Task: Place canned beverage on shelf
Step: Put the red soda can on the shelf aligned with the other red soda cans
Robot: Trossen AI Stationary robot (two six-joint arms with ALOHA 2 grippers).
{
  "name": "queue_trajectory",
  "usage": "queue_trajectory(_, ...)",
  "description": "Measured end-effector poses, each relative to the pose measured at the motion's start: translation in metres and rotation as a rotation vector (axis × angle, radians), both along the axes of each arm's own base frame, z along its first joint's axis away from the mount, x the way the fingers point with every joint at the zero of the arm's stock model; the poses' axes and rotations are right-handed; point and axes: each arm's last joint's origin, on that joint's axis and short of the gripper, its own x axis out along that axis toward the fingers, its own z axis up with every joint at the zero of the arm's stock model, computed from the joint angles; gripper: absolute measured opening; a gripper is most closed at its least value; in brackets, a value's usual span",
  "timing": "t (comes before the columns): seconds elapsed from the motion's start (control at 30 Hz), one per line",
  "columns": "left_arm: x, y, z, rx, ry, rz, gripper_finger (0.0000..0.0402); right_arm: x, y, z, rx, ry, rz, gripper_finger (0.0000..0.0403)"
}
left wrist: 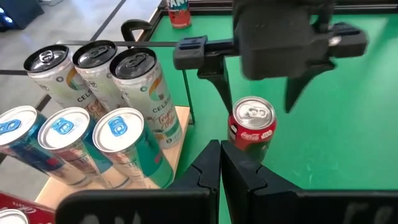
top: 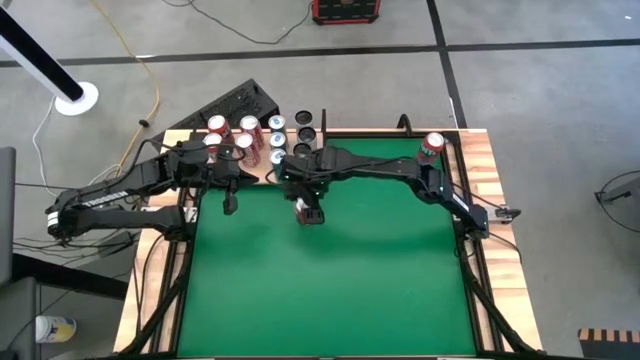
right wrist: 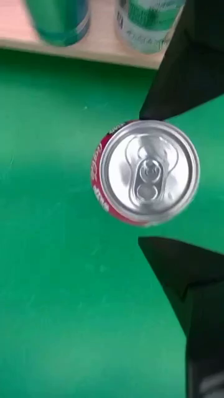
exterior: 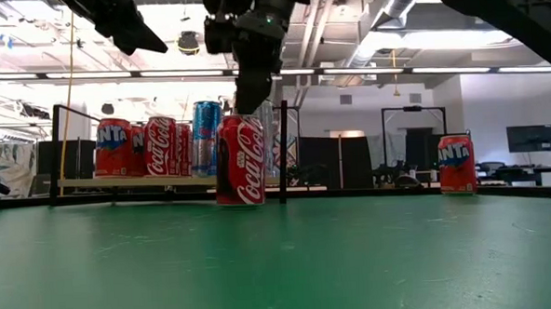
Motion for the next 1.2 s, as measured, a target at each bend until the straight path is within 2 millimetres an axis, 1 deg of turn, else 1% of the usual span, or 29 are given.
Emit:
queue_trajectory(0.07, 0.000, 0.000, 0.000, -0.001, 0.000, 0.001, 0.0000, 0.000, 0.003, 0.005, -0.001, -0.009, 0.007, 0.0380)
queue_trajectory(0.13, 0.000, 0.000, 0.000, -0.001, -0.001, 0.001, 0.0000, -0.001, 0.005, 0.007, -0.001, -0.007, 0.011, 0.0391)
queue_trajectory(0.23, 0.000, 0.000, 0.000, -0.001, -0.001, 0.000, 0.0000, -0.008, 0.006, 0.017, -0.001, -0.002, 0.012, 0.0382)
queue_trajectory(0.3, 0.000, 0.000, 0.000, 0.002, -0.002, 0.000, 0.0000, -0.015, 0.009, 0.031, -0.003, -0.017, 0.017, 0.0376)
queue_trajectory(0.43, 0.003, 0.001, 0.000, -0.002, -0.009, -0.018, 0.0000, -0.039, 0.009, 0.055, 0.000, 0.026, 0.022, 0.0372)
queue_trajectory(0.53, 0.009, 0.001, 0.000, -0.017, -0.024, -0.051, 0.0000, -0.057, 0.005, 0.066, 0.000, 0.094, 0.002, 0.0372)
queue_trajectory(0.63, 0.020, 0.003, -0.003, -0.057, -0.040, -0.122, 0.0000, -0.076, -0.001, 0.076, -0.001, 0.124, -0.042, 0.0372)
queue_trajectory(0.73, 0.036, 0.002, -0.007, -0.051, -0.040, -0.201, 0.0010, -0.103, -0.008, 0.080, 0.001, 0.156, -0.071, 0.0372)
queue_trajectory(0.8, 0.046, 0.003, -0.013, -0.037, -0.018, -0.208, 0.0026, -0.124, -0.014, 0.078, 0.006, 0.169, -0.105, 0.0372)
queue_trajectory(0.9, 0.061, 0.002, -0.022, -0.017, 0.011, -0.234, 0.0062, -0.153, -0.022, 0.063, -0.002, 0.112, -0.152, 0.0372)
queue_trajectory(1.07, 0.086, -0.005, -0.036, 0.016, 0.037, -0.313, 0.0141, -0.198, -0.027, 0.023, -0.037, -0.097, -0.218, 0.0372)
queue_trajectory(1.13, 0.095, -0.009, -0.037, 0.033, 0.004, -0.332, 0.0178, -0.210, -0.026, 0.007, -0.050, -0.171, -0.234, 0.0372)
queue_trajectory(1.2, 0.102, -0.011, -0.038, 0.044, -0.019, -0.310, 0.0214, -0.221, -0.025, -0.006, -0.065, -0.242, -0.242, 0.0372)
